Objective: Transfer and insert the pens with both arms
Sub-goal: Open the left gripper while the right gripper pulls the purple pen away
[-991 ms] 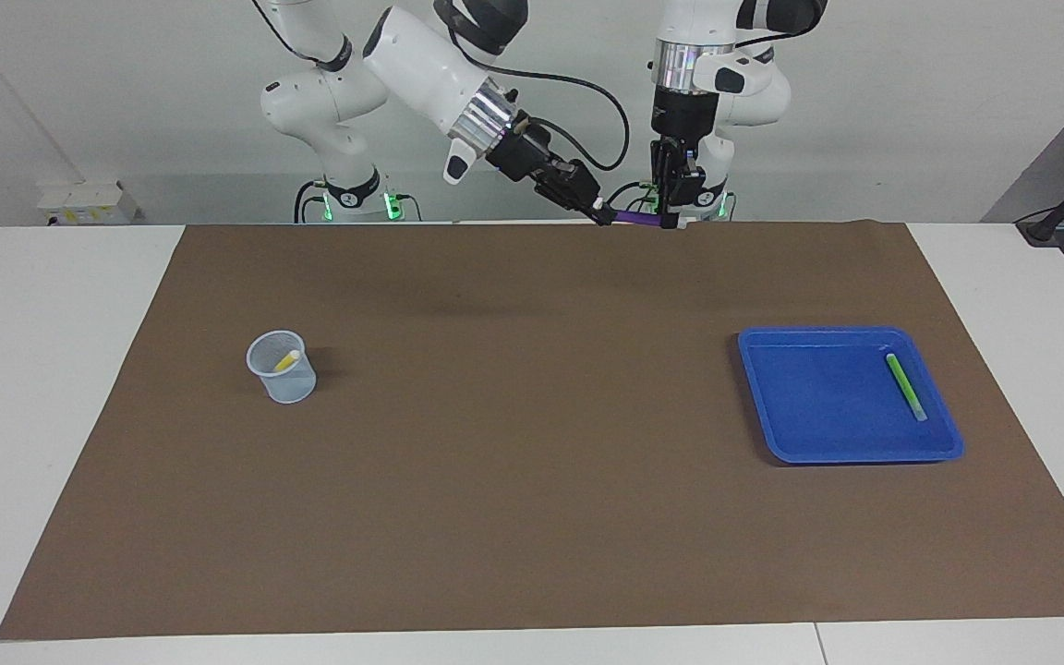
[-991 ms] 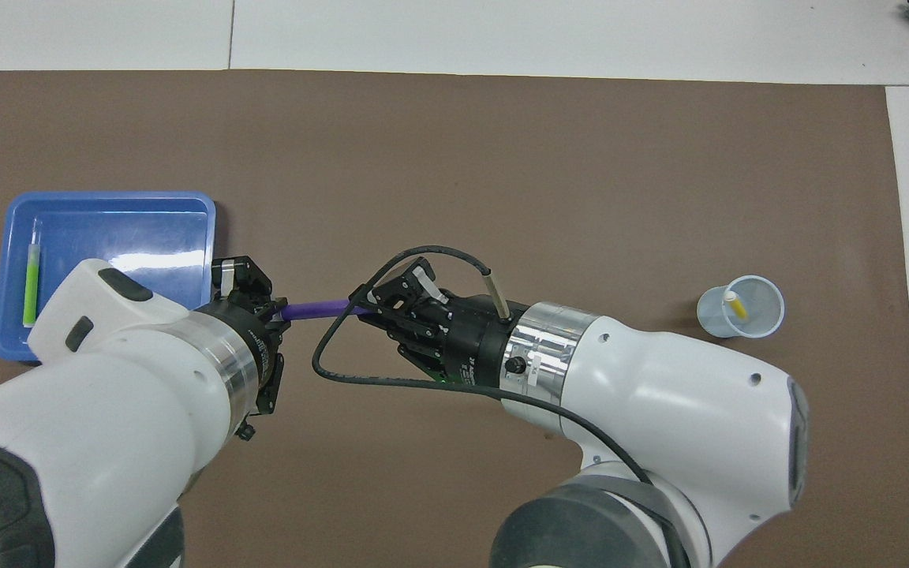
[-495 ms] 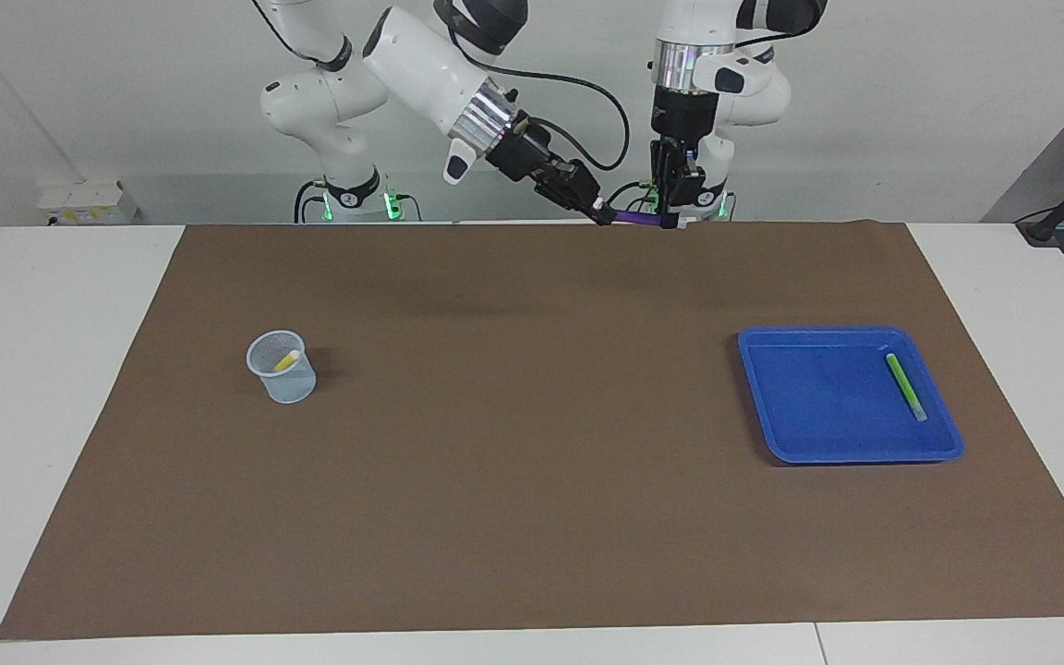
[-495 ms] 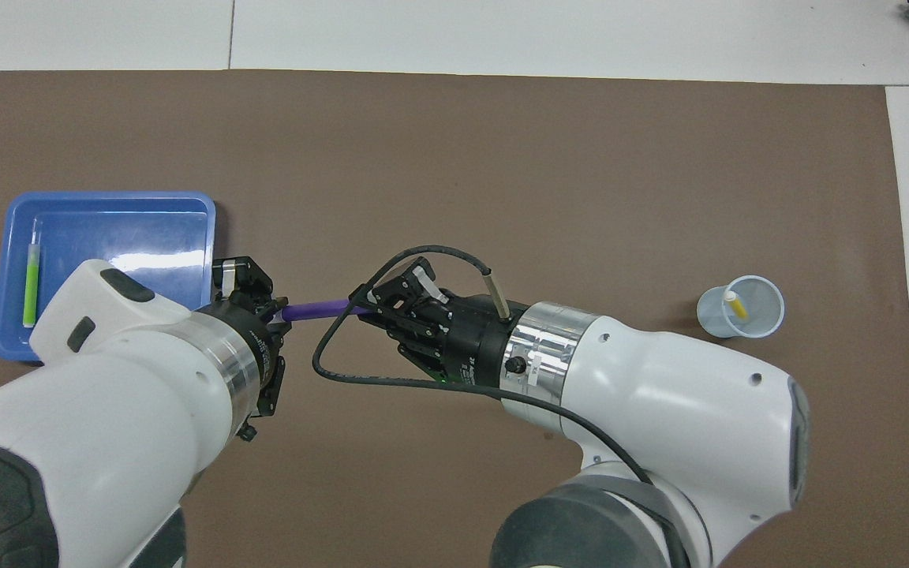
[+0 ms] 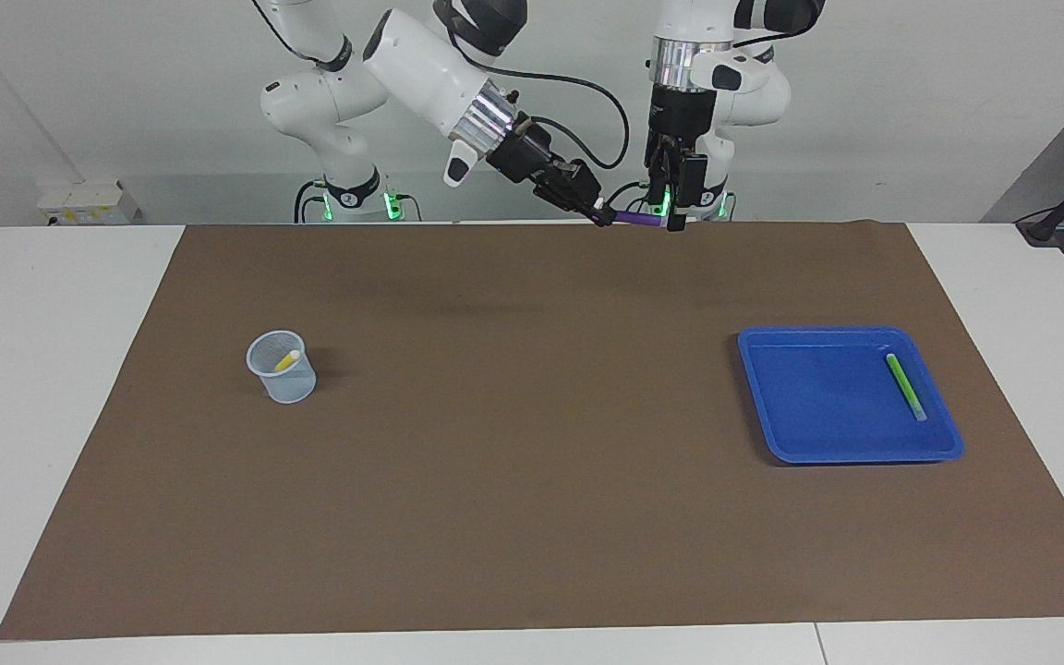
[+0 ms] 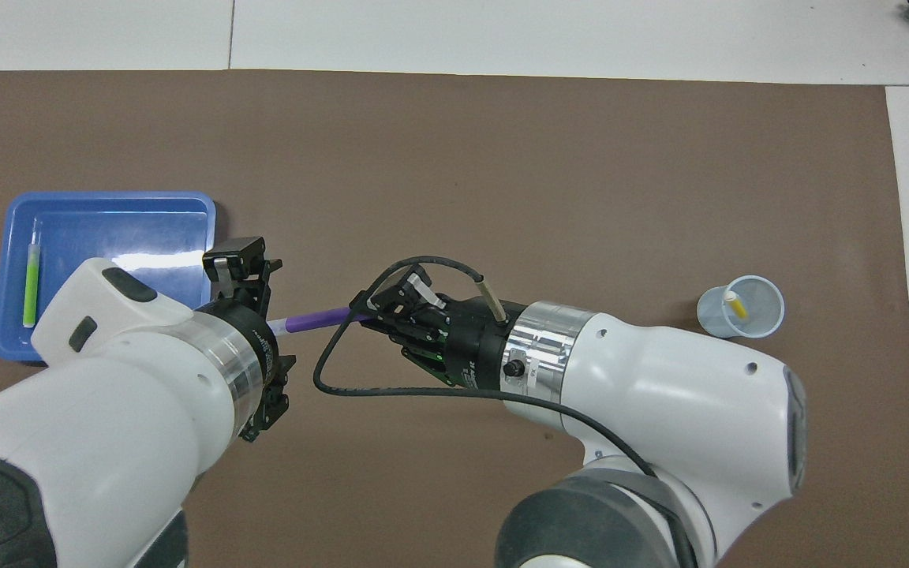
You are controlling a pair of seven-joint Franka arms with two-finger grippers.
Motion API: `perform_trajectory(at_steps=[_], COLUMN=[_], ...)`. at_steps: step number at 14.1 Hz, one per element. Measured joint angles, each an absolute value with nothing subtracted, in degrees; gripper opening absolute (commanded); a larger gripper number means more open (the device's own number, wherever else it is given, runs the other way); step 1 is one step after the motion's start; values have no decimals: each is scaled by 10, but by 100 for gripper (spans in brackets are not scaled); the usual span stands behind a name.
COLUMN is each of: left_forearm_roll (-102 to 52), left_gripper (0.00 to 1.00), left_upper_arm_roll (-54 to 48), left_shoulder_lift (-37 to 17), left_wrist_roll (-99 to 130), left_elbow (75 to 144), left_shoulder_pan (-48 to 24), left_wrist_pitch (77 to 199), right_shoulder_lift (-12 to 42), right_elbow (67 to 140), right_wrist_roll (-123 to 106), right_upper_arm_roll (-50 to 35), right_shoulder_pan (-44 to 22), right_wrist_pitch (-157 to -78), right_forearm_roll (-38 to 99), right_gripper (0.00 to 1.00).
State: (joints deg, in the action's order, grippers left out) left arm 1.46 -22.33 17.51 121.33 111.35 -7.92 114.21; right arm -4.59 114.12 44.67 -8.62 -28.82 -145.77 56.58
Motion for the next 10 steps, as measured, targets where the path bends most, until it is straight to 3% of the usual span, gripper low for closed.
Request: perform_trajectory(at_steps=[5,10], left_forearm_roll=[15,-27], left_gripper=[100,100], left_upper_arm_roll=[-203,-119], left_shoulder_lift=[175,175], left_wrist_roll=[1064,805], left_elbow=[1121,1136], left_shoulder_pan=[-79,-78], left_wrist_pitch=[1143,1141], right_shoulder_lift=[-47,-58], right_elbow=[1140,1139], right_wrist_roll=[302,93], right_upper_arm_roll=[-81,-80], right_shoulder_pan=[-200,-133], right_wrist_pitch=[-1282,-1131], right_forearm_roll=[411,205], right_gripper=[0,0])
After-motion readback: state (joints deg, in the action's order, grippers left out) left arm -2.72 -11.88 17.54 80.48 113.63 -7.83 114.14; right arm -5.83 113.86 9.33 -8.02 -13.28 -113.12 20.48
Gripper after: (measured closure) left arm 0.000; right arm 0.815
